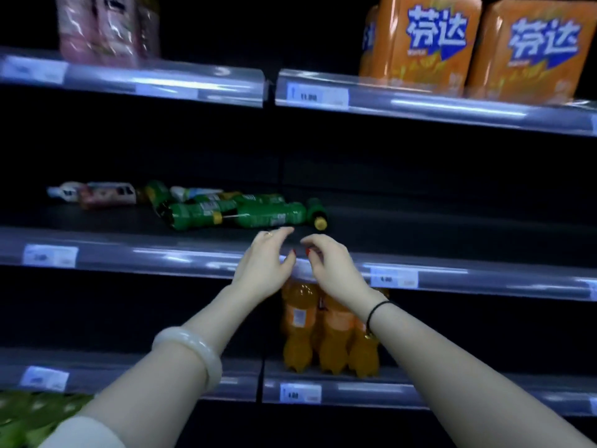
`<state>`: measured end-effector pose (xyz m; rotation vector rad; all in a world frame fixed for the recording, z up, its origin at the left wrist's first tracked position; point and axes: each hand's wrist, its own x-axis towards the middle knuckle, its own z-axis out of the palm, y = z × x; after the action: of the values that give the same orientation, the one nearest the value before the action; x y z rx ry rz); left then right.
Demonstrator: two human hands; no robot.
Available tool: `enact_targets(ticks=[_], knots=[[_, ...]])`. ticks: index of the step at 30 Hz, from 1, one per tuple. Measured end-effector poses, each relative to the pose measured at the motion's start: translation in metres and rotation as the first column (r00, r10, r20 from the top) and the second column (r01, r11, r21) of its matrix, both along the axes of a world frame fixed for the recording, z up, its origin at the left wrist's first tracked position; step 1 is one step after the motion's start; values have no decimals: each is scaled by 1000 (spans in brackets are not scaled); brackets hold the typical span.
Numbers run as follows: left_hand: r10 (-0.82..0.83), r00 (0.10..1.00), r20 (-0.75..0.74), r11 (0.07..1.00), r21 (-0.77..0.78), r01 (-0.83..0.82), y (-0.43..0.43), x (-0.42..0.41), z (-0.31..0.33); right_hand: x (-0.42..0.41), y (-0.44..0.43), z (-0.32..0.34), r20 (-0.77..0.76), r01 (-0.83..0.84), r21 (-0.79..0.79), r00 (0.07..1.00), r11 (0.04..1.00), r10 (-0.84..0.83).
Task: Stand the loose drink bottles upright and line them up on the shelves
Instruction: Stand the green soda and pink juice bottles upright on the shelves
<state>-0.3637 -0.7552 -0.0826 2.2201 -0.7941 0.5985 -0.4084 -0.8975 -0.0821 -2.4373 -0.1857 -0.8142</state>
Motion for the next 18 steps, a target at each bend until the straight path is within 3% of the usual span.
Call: enact_targets(ticks=[3, 6, 10, 14, 18], knots=[[44, 999, 28, 999, 20, -45, 33, 42, 24, 47, 27, 18, -16, -3, -11, 1000, 1000, 3], [147, 987, 58, 977, 149, -155, 73, 91, 43, 101, 48, 29, -66, 58, -101, 996, 993, -65], [366, 930, 14, 835, 436, -335, 128, 165, 55, 172, 72, 39, -225, 189, -316, 937, 930, -267], [356, 925, -132, 789, 573, -222, 146, 224, 63, 221, 76, 39, -356, 174, -511, 849, 842, -391], [259, 952, -166, 772, 627, -101, 123, 251, 61, 238, 69, 37, -293, 225, -603, 830, 766, -475]])
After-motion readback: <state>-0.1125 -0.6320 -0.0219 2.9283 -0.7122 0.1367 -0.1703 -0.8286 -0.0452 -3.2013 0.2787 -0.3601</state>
